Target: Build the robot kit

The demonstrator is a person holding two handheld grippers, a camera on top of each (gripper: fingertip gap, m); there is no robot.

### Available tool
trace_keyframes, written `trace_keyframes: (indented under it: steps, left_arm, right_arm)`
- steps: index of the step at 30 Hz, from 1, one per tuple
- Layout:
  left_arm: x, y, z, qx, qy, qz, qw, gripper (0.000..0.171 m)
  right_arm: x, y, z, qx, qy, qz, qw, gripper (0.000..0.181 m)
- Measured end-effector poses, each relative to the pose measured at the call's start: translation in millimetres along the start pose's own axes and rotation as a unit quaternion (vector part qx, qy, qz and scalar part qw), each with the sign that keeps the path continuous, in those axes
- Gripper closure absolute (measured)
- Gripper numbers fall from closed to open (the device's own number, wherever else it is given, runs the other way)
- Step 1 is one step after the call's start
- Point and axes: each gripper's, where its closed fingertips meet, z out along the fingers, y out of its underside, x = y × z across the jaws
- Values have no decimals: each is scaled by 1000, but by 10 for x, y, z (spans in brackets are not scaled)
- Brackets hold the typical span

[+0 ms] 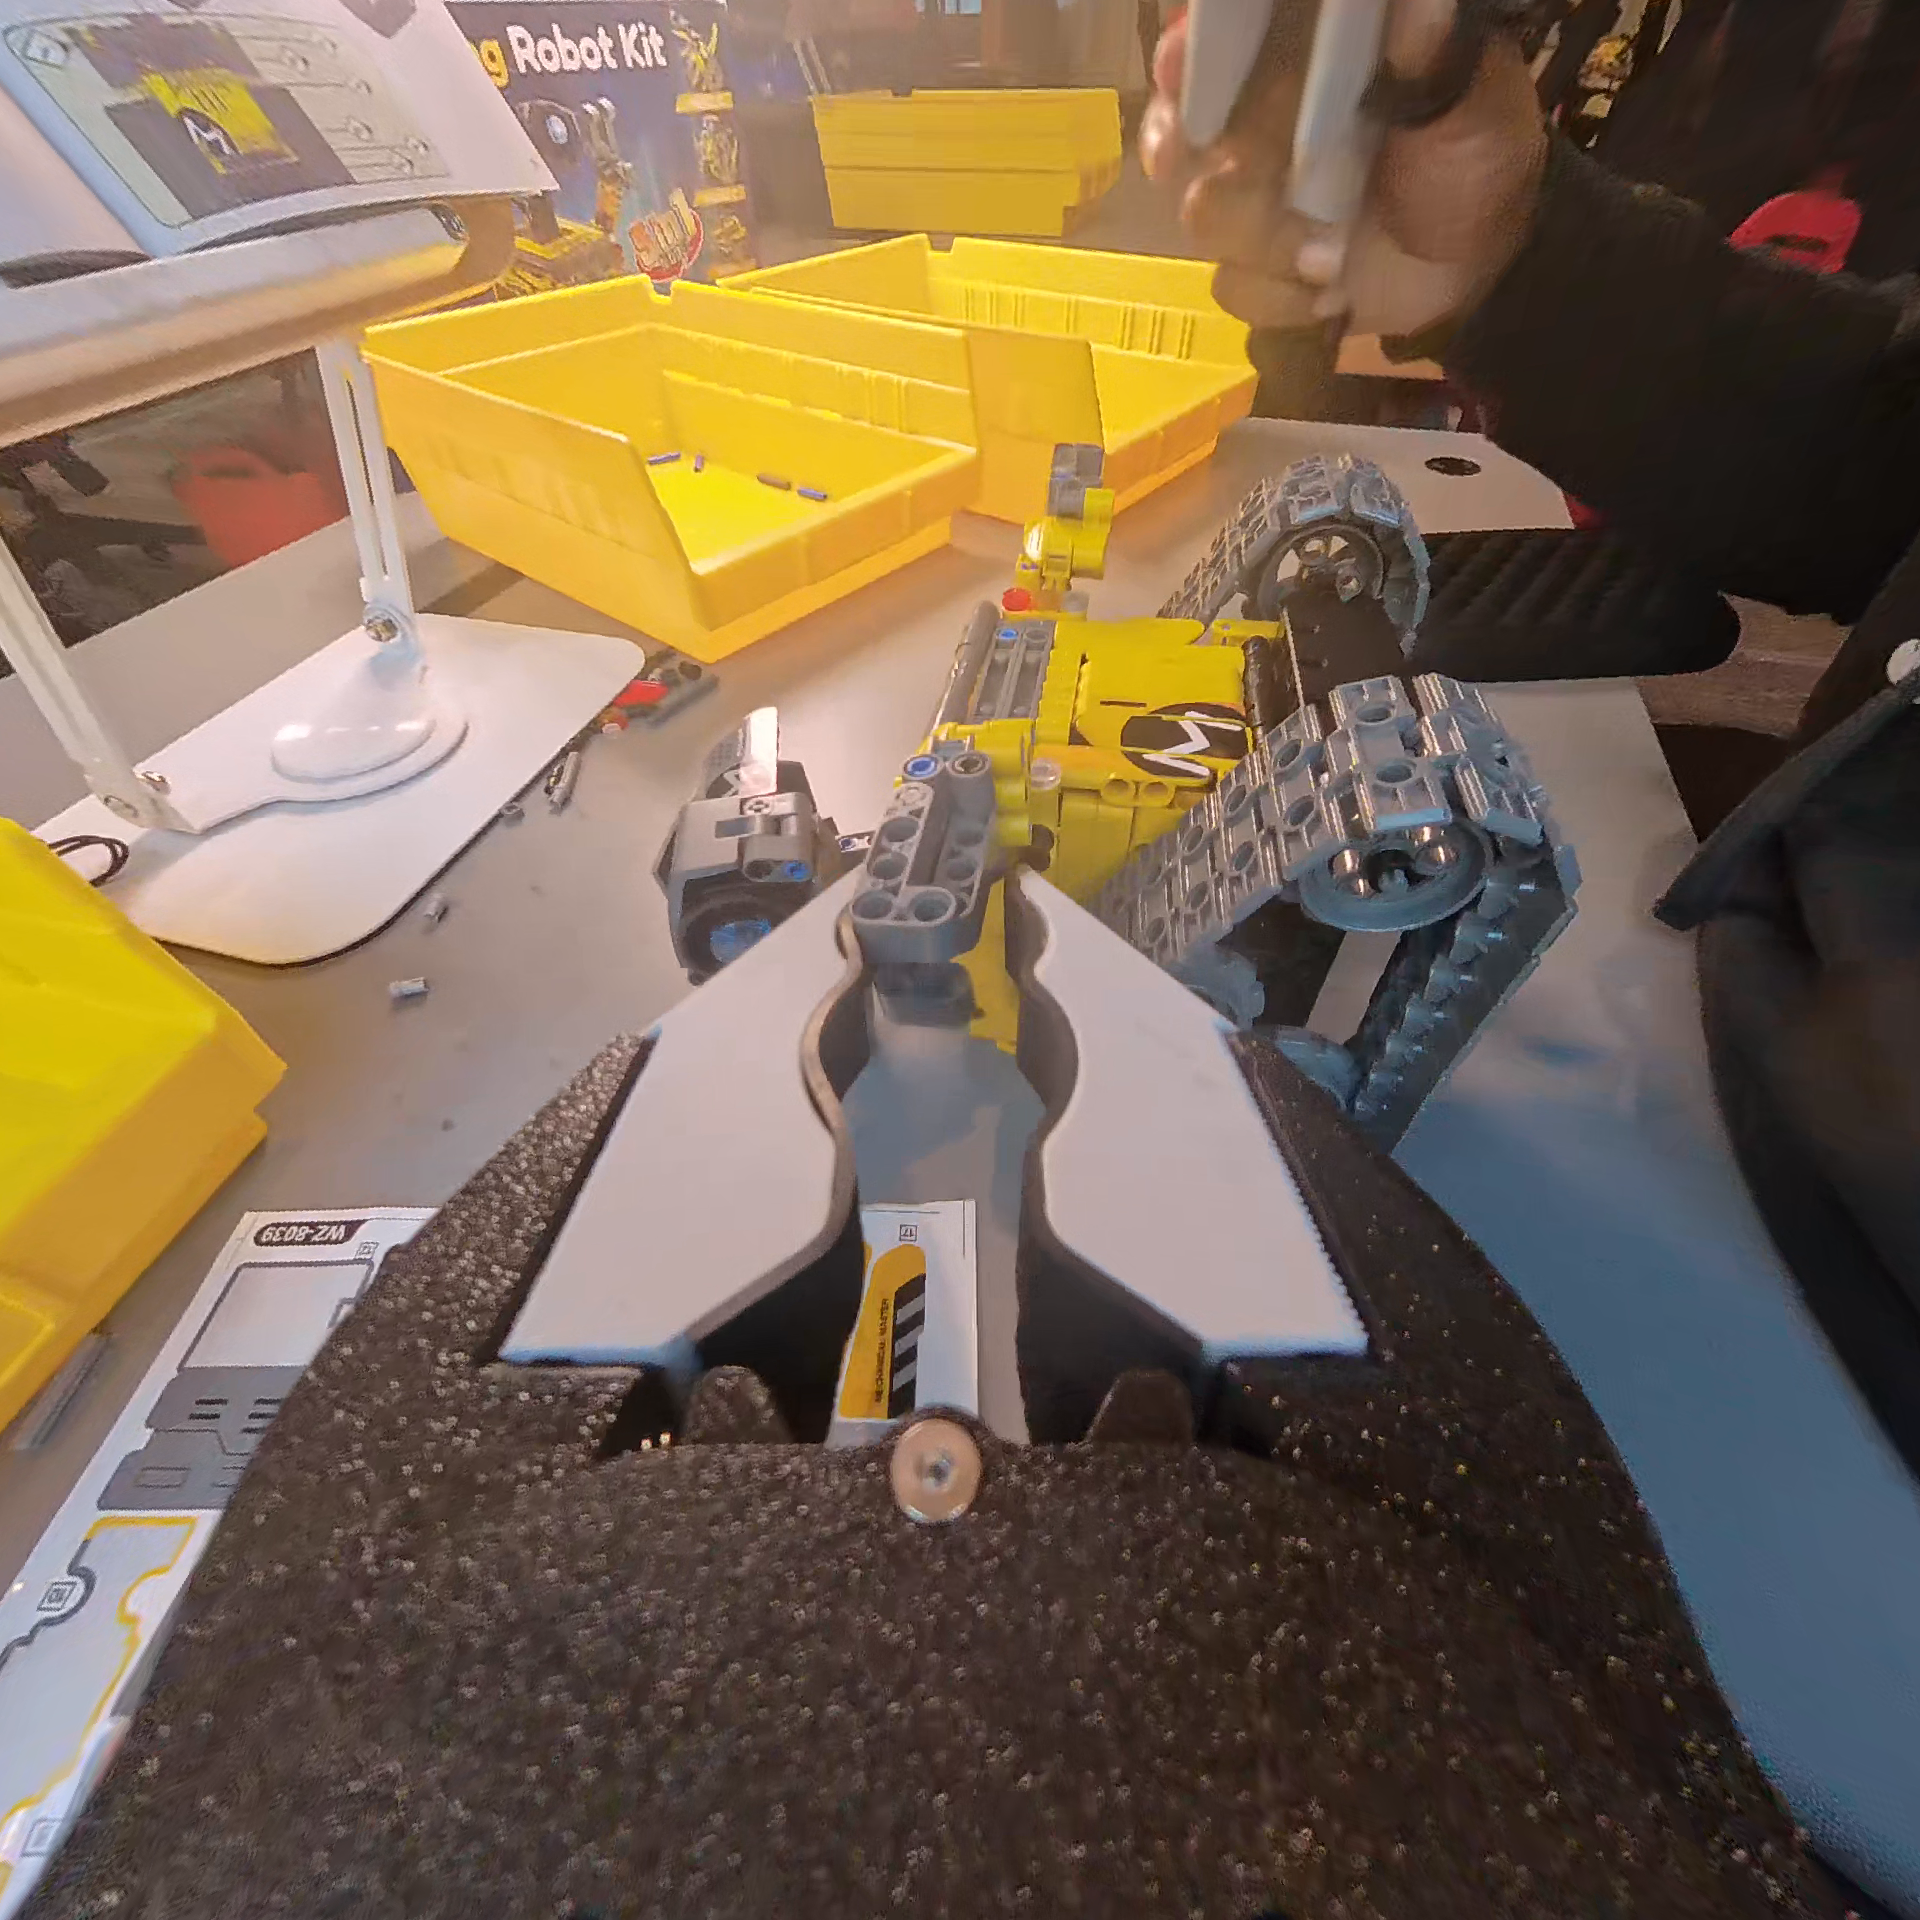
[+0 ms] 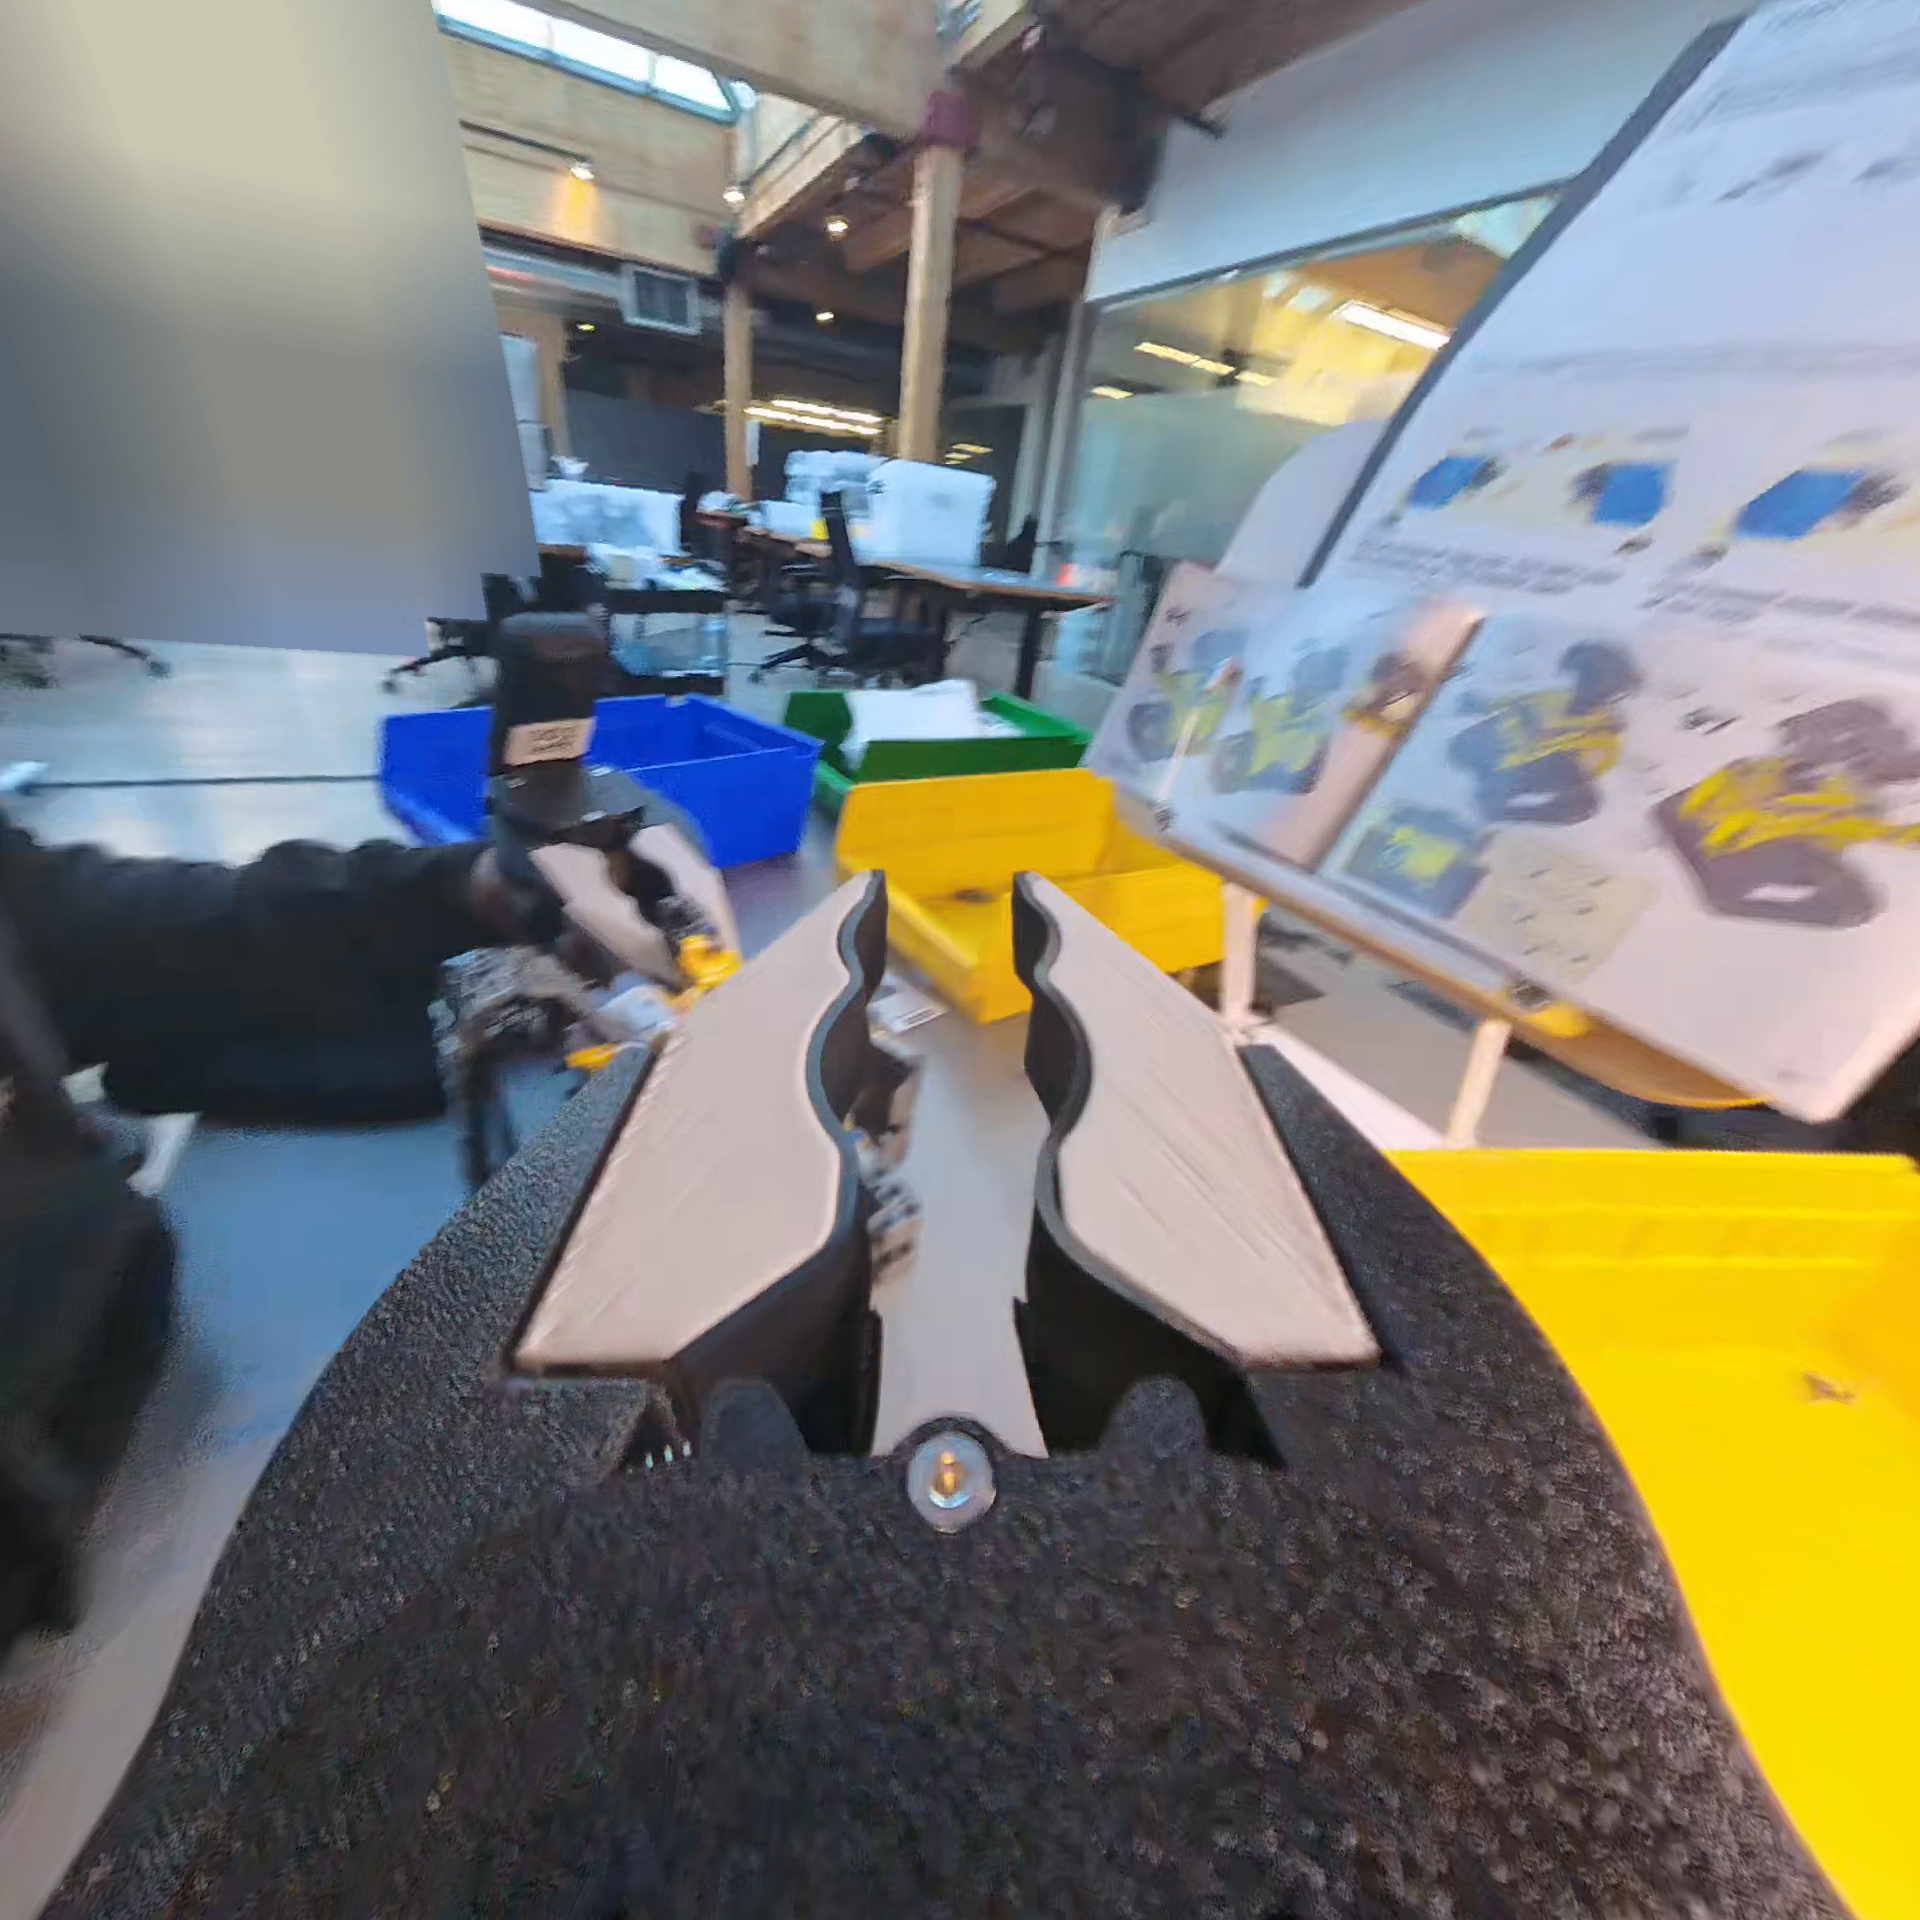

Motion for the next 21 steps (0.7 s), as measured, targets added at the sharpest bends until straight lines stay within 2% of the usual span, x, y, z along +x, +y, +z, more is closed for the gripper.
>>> trace_keyframes:
  steps: [5, 10, 13, 17, 21]
  left_arm:
    - [14, -10, 4, 9, 0, -5, 1000, 151]
    - [12, -23, -3, 18, 1, -7, 1000, 150]
    - [6, -72, -31, 38, 6, -15, 999, 149]
    - [-50, -257, -158, 99, 6, -36, 994, 148]
    - [-289, -312, -251, 122, -61, -40, 990, 148]
  right_arm:
    - [669, -239, 550, 16, 104, -66, 992, 162]
    - [1244, -87, 1090, 14, 157, -43, 987, 165]
    - [1559, 103, 1263, 13, 195, -32, 980, 171]
    - [1718, 482, 1324, -17, 212, -41, 976, 181]
    - [1735, 643, 1351, -34, 211, -36, 976, 181]
